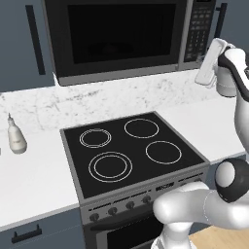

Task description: Pick the onion from the sink and place it in the bowl. Then pick the bowl and place it in the microwave. Then close the microwave door and press the start button.

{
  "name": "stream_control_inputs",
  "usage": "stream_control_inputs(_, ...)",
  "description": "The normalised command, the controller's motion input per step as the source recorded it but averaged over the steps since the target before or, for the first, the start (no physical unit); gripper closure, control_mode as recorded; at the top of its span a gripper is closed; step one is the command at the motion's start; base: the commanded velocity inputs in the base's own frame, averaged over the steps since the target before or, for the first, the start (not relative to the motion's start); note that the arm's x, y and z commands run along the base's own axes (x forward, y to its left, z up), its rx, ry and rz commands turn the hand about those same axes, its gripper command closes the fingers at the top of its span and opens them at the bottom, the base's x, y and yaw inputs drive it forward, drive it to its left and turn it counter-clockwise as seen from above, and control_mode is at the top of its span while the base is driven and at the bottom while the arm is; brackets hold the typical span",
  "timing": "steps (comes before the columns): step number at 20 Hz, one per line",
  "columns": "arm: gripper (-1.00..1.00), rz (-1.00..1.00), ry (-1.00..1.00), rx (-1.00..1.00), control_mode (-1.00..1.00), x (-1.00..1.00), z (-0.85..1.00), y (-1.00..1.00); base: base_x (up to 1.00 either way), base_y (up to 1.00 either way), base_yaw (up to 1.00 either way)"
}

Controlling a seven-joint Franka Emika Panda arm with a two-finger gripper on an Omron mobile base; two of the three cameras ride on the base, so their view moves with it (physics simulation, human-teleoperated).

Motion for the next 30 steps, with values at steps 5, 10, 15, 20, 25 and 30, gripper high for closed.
stream_control_inputs(5, 1.00, -0.01, -0.01, 0.00, -1.00, 0.00, -0.01, 0.00, 0.00, 0.00, 0.00)
stream_control_inputs(10, 1.00, -0.01, -0.04, 0.00, -1.00, 0.00, 0.00, 0.00, 0.00, 0.00, 0.00)
stream_control_inputs(15, 1.00, 0.00, -0.06, 0.00, -1.00, 0.00, 0.00, 0.02, 0.00, 0.00, 0.00)
stream_control_inputs(20, 1.00, 0.00, -0.02, 0.00, -1.00, 0.00, -0.06, 0.13, 0.00, 0.00, 0.00)
stream_control_inputs(25, 1.00, -0.01, 0.00, 0.00, -1.00, 0.14, -0.08, 0.14, 0.00, 0.00, 0.00)
stream_control_inputs(30, 1.00, -0.04, 0.00, 0.00, -1.00, 0.28, 0.00, 0.00, 0.00, 0.00, 0.00)
